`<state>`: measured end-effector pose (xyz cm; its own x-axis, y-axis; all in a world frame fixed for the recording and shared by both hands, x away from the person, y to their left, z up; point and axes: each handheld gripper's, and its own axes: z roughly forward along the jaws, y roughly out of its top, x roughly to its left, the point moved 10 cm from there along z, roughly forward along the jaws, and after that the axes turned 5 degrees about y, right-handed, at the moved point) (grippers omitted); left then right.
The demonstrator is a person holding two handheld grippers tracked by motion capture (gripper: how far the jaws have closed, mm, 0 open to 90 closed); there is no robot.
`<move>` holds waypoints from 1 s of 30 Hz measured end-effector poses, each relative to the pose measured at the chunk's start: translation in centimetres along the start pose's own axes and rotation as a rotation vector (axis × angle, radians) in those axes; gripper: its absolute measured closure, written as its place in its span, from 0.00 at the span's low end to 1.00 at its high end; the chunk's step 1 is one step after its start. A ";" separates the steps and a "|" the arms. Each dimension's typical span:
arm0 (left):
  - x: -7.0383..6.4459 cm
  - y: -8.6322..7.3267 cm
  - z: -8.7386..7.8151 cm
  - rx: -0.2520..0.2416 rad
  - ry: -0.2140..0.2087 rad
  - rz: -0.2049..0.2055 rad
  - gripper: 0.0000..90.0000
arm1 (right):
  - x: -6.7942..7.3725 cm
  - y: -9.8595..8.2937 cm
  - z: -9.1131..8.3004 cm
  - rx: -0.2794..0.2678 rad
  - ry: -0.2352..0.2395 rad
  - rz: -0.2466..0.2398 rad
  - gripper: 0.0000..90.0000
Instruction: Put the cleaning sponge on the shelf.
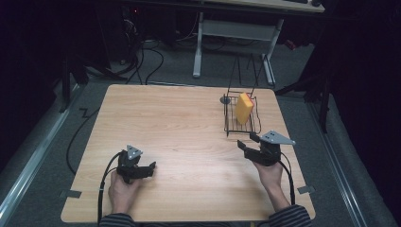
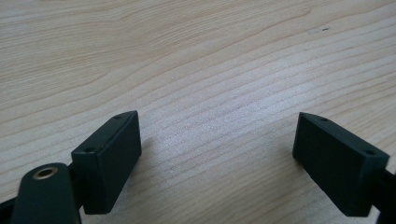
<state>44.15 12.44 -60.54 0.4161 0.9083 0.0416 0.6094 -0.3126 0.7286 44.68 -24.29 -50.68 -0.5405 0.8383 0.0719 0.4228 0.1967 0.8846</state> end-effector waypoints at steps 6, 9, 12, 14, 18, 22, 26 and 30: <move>0.0 0.0 0.0 0.000 0.000 0.000 0.18 | -0.4 -1.7 1.5 0.032 0.001 0.022 0.42; 0.0 0.0 0.0 0.000 0.000 0.000 0.18 | -0.6 -2.9 2.2 0.056 -0.003 0.033 0.43; 0.0 0.0 0.0 0.000 0.000 0.000 0.18 | -0.8 -3.8 2.6 0.073 -0.006 0.047 0.43; 0.0 0.0 0.0 0.000 0.000 0.000 0.18 | -0.8 -4.2 2.9 0.089 -0.008 0.052 0.43; 0.0 0.0 0.0 0.000 0.000 0.000 0.18 | -0.8 -4.7 3.5 0.104 -0.006 0.046 0.43; 0.0 0.0 0.0 0.000 0.000 0.000 0.18 | -0.5 -5.0 4.3 0.113 0.000 0.039 0.43; 0.0 0.0 0.0 0.000 0.000 0.000 0.18 | -0.4 -5.3 4.9 0.135 0.000 0.024 0.43; 0.0 0.0 0.0 0.000 0.000 0.000 0.18 | -0.6 -5.9 5.2 0.168 0.000 0.033 0.43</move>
<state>44.15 12.43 -60.54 0.4160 0.9084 0.0419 0.6094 -0.3127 0.7286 46.29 -23.30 -58.30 -0.5242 0.8458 0.0993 0.5559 0.2516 0.7923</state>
